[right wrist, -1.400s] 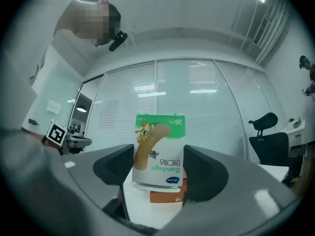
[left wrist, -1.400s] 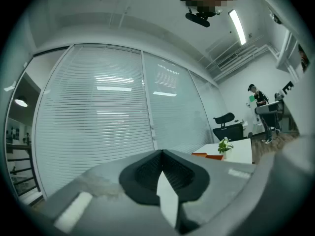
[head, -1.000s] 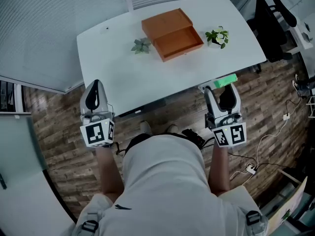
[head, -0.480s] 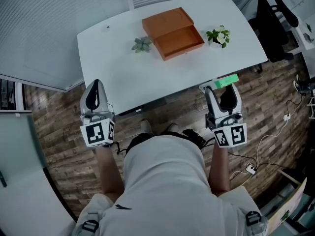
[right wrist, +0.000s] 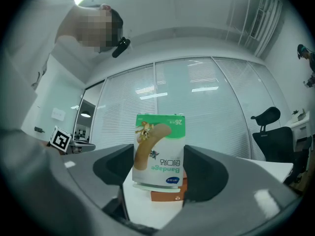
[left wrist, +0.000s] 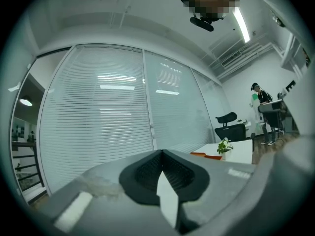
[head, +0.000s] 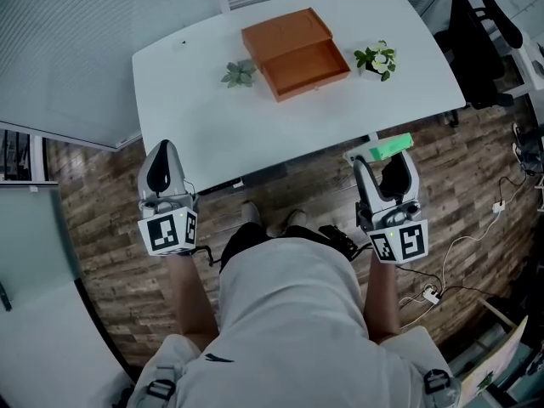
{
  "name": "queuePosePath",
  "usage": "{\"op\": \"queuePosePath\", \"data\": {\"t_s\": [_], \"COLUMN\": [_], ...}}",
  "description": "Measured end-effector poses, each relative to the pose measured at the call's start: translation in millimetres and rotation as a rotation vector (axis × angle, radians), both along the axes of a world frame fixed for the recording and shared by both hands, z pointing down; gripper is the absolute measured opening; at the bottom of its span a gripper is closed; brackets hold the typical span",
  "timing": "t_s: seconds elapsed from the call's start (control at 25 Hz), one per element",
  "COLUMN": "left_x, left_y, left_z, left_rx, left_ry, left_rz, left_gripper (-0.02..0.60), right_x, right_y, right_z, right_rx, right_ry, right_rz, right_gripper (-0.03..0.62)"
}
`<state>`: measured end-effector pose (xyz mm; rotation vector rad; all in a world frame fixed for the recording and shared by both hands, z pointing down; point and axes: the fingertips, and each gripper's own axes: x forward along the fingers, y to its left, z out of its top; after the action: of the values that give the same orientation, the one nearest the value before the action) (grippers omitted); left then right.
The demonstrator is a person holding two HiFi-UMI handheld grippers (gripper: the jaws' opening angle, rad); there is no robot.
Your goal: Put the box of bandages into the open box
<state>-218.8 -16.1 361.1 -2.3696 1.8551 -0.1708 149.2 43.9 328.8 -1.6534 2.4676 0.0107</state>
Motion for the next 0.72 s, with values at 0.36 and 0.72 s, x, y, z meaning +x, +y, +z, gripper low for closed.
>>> {"op": "queuePosePath", "data": {"t_s": [0.36, 0.72], "left_x": [27, 30], "left_y": [1, -44], "left_z": [12, 7], "left_rx": [-0.029, -0.022], "left_ry": [0.003, 0.01], "left_rz": [-0.036, -0.028], "left_gripper": [0.005, 0.005], "right_x": [22, 25], "right_y": [-11, -52], "right_z": [5, 7], "right_rx": [-0.008, -0.012], "right_ry": [-0.005, -0.006], "right_rz": [-0.058, -0.044], "right_gripper": [0.317, 0.316]}}
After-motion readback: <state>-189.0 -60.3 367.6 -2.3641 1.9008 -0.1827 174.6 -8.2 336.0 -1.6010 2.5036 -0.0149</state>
